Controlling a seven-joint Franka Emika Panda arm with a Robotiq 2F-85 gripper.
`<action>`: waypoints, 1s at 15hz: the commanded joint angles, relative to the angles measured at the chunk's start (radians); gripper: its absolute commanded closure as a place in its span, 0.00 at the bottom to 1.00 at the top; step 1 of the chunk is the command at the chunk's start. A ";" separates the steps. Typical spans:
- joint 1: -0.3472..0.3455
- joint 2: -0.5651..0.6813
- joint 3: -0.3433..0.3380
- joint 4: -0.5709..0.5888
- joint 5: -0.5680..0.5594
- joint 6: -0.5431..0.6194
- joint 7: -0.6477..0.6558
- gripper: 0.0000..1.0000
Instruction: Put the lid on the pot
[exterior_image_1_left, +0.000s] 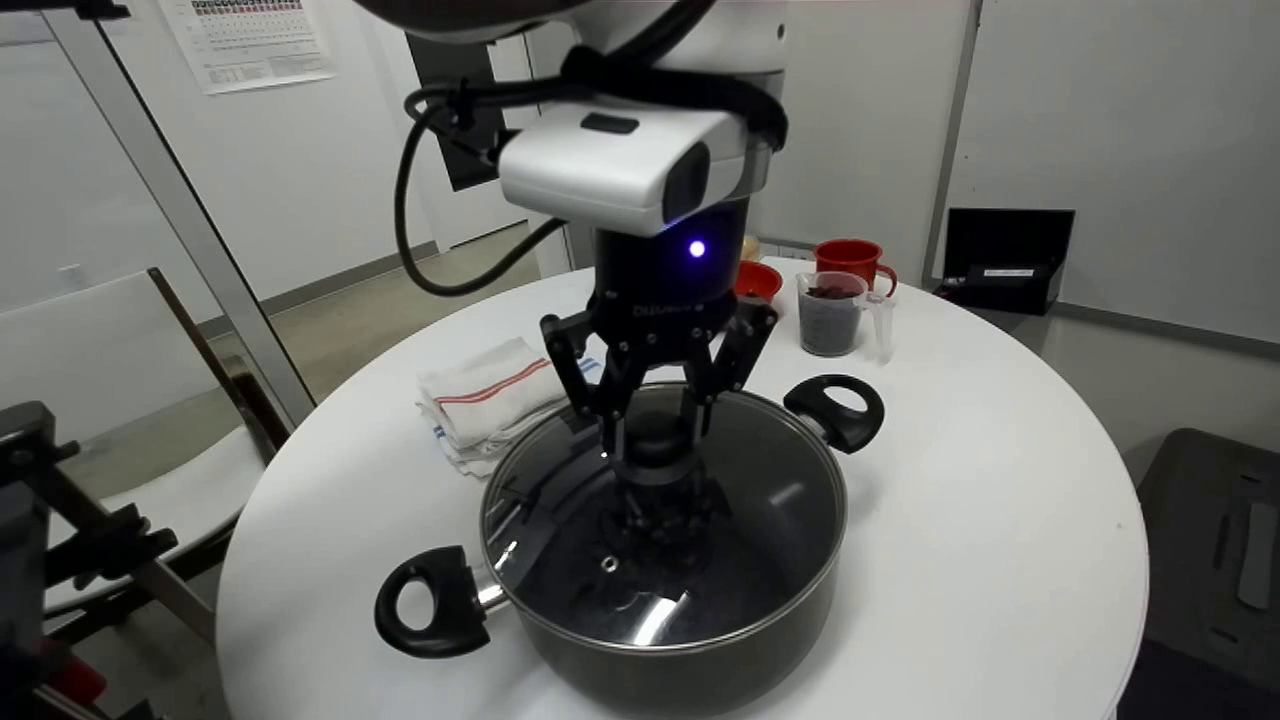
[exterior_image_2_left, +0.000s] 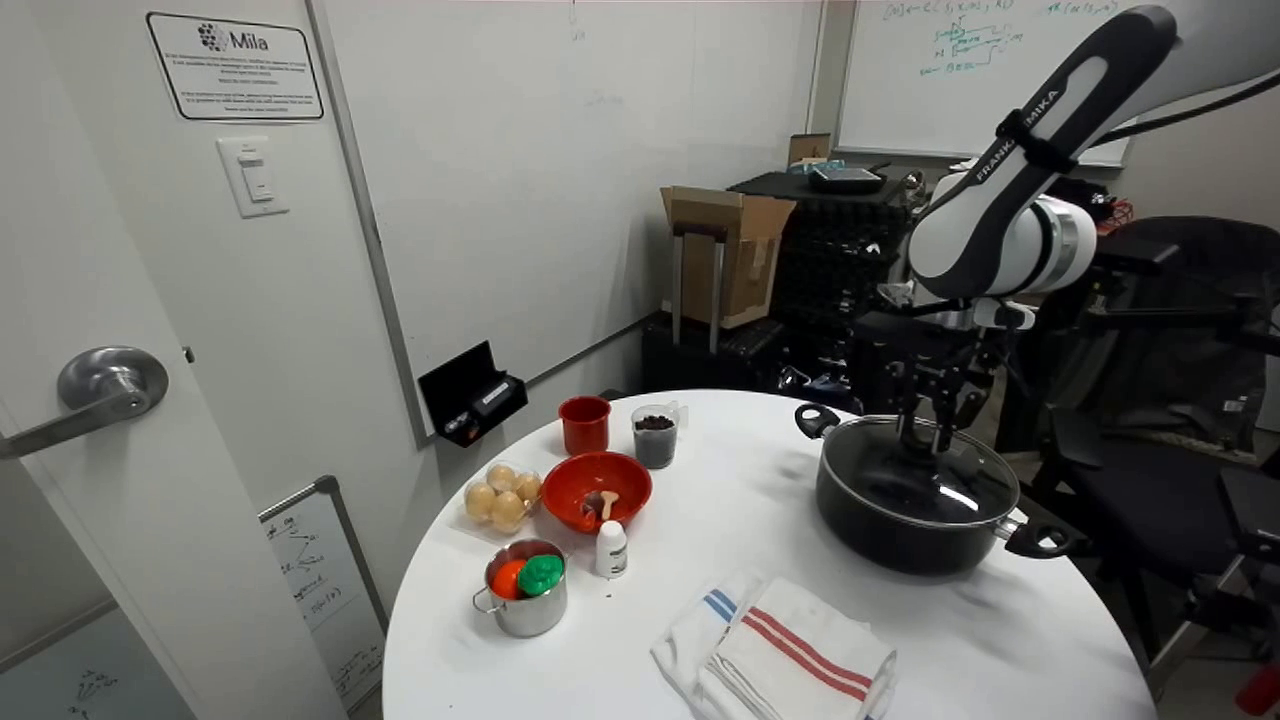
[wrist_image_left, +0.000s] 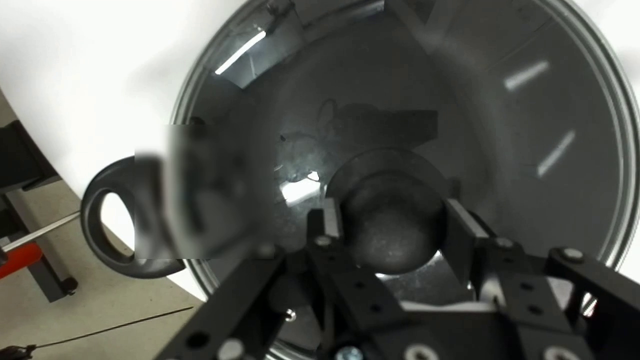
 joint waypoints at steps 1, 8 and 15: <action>0.024 -0.023 -0.007 -0.029 0.001 0.050 0.027 0.75; 0.036 -0.027 0.001 -0.041 0.002 0.075 0.020 0.24; 0.076 -0.076 -0.011 -0.087 -0.018 0.134 0.026 0.00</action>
